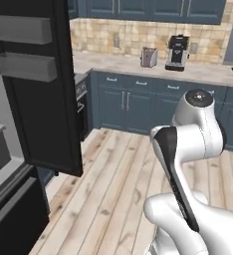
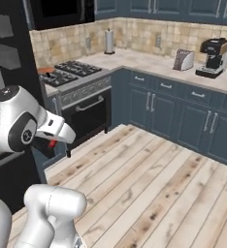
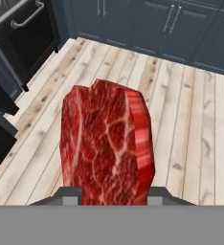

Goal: Retrieve the steak from the fridge and place it on the saucepan with marinade on the stove.

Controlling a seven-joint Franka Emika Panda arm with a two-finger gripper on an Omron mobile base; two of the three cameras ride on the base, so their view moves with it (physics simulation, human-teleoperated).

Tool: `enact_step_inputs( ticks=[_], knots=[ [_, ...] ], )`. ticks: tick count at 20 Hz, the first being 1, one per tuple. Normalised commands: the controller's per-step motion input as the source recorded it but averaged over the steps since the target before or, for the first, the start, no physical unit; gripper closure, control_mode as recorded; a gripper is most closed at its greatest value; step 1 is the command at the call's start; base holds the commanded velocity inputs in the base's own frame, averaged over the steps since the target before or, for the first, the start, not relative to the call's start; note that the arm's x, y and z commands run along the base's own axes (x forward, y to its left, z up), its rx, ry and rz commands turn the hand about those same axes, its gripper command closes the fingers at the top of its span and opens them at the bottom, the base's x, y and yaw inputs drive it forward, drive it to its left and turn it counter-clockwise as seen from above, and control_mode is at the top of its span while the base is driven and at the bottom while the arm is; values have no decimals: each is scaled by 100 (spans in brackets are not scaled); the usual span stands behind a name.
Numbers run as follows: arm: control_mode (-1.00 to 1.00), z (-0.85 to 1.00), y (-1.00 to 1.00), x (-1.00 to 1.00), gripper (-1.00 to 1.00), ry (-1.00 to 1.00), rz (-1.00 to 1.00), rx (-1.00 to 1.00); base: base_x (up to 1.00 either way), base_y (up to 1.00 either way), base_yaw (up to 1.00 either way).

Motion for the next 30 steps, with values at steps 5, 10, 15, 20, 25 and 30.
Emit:
enact_step_inputs(
  ticks=[5, 10, 15, 20, 25, 30],
  knots=[
    [100, 0, 0, 0, 100, 0, 0, 0, 78, -72, 13],
    [100, 0, 0, 0, 100, 0, 0, 0, 92, -79, 22],
    [100, 0, 0, 0, 100, 0, 0, 0, 99, -79, 34],
    [100, 0, 0, 0, 100, 0, 0, 0, 85, -100, 42],
    [100, 0, 0, 0, 100, 0, 0, 0, 81, -98, 47],
    [100, 0, 0, 0, 100, 0, 0, 0, 73, -73, 60]
  ],
)
